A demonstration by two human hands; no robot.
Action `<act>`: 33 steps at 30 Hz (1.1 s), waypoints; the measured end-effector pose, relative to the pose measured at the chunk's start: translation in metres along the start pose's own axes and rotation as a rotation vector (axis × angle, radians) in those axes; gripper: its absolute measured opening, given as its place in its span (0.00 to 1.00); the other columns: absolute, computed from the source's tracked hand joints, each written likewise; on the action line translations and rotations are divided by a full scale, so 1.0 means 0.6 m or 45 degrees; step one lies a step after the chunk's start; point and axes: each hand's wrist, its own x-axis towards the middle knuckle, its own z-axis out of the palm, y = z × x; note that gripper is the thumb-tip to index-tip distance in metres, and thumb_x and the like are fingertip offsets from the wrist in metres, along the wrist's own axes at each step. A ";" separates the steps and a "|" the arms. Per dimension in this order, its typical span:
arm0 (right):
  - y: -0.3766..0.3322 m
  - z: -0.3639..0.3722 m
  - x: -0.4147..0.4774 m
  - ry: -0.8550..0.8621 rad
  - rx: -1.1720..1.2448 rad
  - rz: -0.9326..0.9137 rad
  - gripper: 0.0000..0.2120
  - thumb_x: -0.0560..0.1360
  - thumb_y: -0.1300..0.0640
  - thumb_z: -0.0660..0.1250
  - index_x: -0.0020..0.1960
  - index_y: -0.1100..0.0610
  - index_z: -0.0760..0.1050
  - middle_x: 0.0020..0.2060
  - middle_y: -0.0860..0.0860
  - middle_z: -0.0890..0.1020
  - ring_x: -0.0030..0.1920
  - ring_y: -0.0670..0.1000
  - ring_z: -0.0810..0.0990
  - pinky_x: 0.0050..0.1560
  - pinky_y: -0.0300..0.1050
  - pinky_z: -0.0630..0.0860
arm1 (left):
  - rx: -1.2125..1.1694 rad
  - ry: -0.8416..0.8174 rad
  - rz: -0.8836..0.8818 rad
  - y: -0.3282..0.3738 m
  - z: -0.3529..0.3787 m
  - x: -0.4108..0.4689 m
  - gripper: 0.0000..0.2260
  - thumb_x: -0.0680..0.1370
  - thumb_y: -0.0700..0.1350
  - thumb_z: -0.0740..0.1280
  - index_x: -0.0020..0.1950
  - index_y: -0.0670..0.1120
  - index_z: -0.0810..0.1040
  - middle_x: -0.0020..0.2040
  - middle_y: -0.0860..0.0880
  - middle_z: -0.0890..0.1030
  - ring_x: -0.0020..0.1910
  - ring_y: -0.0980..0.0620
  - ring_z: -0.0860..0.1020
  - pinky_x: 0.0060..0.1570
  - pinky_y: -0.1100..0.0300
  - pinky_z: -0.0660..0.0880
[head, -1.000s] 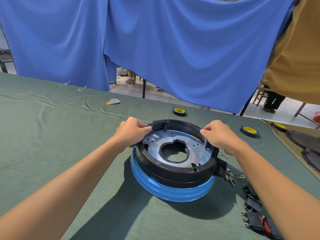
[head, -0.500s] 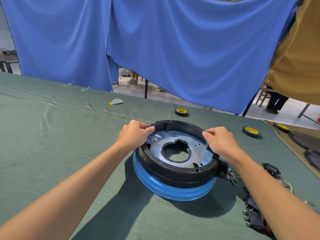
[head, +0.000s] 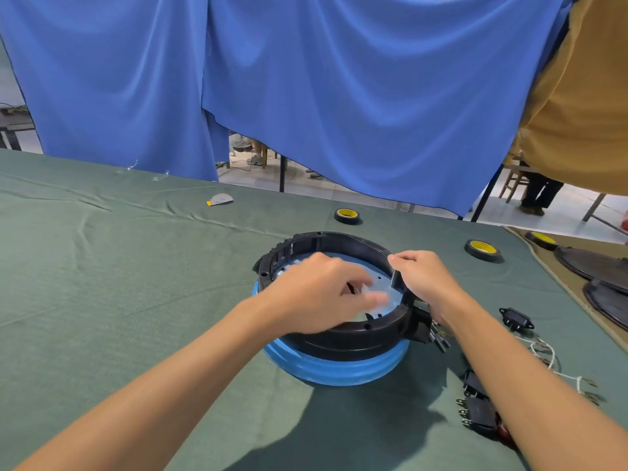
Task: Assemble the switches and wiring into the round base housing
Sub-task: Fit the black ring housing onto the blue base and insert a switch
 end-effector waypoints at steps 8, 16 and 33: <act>0.012 -0.042 -0.065 -0.135 -0.323 -0.673 0.24 0.75 0.37 0.62 0.68 0.43 0.71 0.67 0.39 0.71 0.68 0.42 0.66 0.66 0.39 0.62 | 0.362 -0.205 0.122 0.009 0.015 -0.026 0.27 0.71 0.64 0.70 0.67 0.56 0.73 0.52 0.54 0.81 0.50 0.52 0.75 0.46 0.54 0.72; -0.026 -0.074 -0.089 -0.513 -0.269 -0.822 0.04 0.73 0.53 0.72 0.40 0.47 0.83 0.37 0.43 0.84 0.40 0.45 0.80 0.45 0.43 0.75 | -0.045 -0.178 -0.044 0.023 -0.020 -0.017 0.13 0.70 0.52 0.77 0.53 0.57 0.83 0.35 0.59 0.80 0.31 0.62 0.75 0.33 0.71 0.69; -0.028 -0.058 -0.108 -0.548 -0.445 -0.794 0.04 0.76 0.52 0.69 0.43 0.48 0.82 0.39 0.41 0.83 0.37 0.35 0.76 0.37 0.28 0.67 | 0.004 -0.219 -0.096 0.022 -0.012 -0.033 0.15 0.71 0.54 0.76 0.57 0.58 0.82 0.39 0.57 0.80 0.40 0.55 0.79 0.44 0.61 0.75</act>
